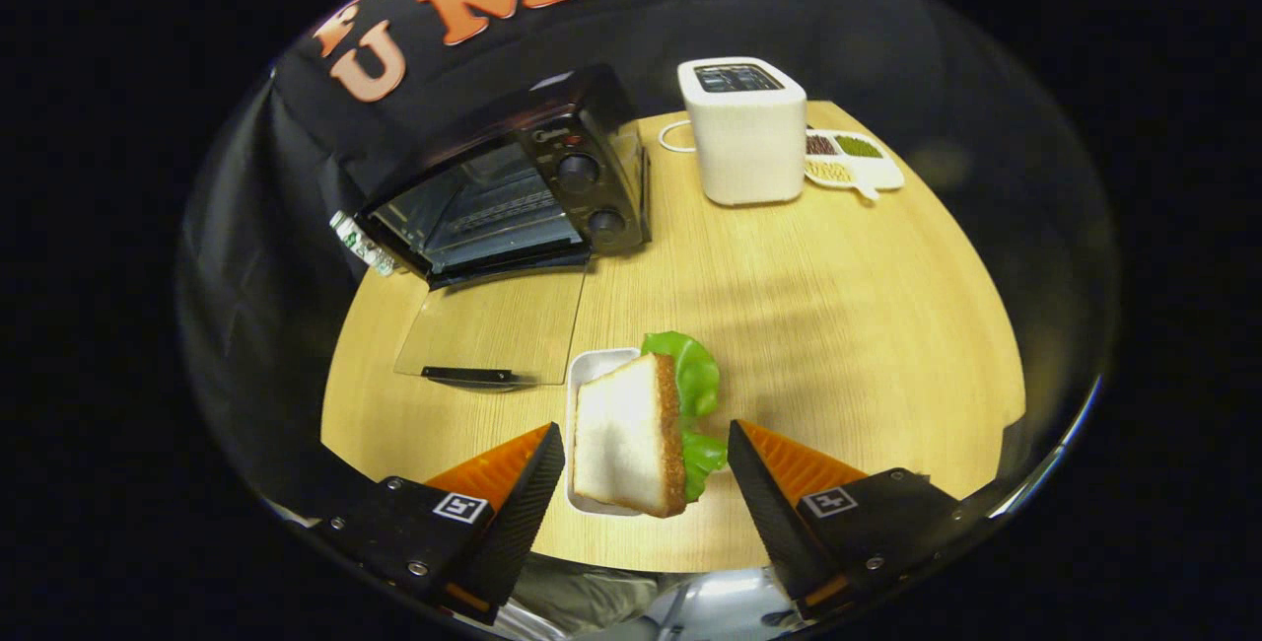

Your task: Open the toaster oven, put the food inside, and close the toaster oven door.

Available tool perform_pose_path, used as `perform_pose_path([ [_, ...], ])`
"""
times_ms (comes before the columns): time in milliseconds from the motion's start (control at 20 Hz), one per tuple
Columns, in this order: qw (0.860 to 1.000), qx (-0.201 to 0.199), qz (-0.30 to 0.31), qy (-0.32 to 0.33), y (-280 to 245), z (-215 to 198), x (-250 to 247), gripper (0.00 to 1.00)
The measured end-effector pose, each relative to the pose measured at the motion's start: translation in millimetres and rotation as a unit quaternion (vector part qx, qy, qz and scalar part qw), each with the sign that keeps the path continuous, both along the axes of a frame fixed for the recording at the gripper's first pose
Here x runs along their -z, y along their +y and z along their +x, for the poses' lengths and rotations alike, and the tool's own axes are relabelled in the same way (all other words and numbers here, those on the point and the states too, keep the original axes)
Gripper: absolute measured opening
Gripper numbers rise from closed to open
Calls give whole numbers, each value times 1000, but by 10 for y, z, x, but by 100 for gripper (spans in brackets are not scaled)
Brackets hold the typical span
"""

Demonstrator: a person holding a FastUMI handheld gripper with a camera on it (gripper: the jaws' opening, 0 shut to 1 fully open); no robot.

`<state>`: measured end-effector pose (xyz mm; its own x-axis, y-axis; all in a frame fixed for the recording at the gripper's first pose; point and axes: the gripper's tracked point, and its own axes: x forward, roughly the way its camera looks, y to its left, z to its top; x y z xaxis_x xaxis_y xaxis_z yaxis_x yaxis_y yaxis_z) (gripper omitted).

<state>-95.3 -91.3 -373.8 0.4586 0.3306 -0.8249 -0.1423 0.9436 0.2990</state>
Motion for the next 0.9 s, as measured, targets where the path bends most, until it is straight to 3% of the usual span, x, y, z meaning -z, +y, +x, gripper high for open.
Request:
perform_pose_path([
  [250, 997, 37, 56, 46, 9, 30, 182, 99],
  [350, 995, 45, 59, 62, 3, 14, 239, 88],
  [500, 993, 51, 71, 80, -4, -7, 240, 56],
  [550, 991, 55, 81, 91, 10, -20, 216, 52],
  [600, 990, 56, 83, 94, 10, -16, 185, 41],
  [800, 992, 54, 84, 82, 22, 14, -34, 28],
  [900, 991, 62, 98, 69, 7, 97, -216, 28],
])
